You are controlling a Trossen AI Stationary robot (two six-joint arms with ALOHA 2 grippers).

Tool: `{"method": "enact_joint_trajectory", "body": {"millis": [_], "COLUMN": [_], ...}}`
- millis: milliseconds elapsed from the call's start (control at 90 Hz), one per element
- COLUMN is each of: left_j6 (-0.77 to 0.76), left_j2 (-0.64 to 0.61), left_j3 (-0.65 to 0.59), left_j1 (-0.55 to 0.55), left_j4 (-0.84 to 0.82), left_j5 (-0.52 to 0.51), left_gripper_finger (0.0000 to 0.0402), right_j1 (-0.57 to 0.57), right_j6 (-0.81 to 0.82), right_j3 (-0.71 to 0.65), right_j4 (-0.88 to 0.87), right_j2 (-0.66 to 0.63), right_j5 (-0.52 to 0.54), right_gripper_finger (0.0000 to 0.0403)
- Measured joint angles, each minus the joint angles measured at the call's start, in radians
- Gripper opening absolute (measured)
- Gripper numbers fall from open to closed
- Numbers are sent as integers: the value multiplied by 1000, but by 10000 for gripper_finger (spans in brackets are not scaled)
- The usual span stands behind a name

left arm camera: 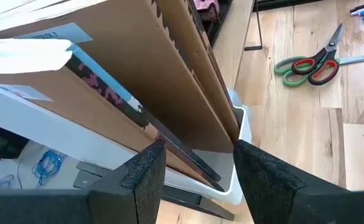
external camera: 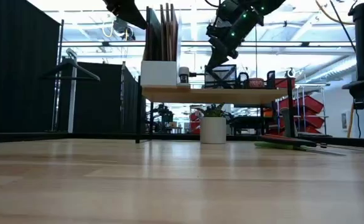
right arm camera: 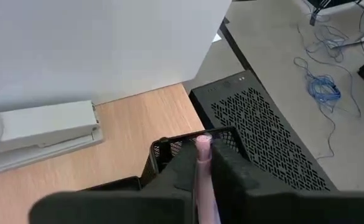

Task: Stock shelves
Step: Remove the pink pen from the desk organizer on the shelf

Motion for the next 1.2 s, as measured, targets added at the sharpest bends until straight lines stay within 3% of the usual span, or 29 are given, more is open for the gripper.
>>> {"method": "enact_joint_trajectory", "body": {"millis": [322, 1200], "left_j6": [0, 0], "left_j2": [0, 0], "left_j3": [0, 0], "left_j1": [0, 0], "left_j4": [0, 0], "left_j5": [0, 0], "left_gripper_finger": [176, 176], "right_j1": [20, 78], "right_j6": [-5, 34], "right_j3": [-9, -9], "right_j4": [5, 43], "right_j2": [-39, -436], "right_j5": [25, 39], "right_gripper_finger": [3, 0]}}
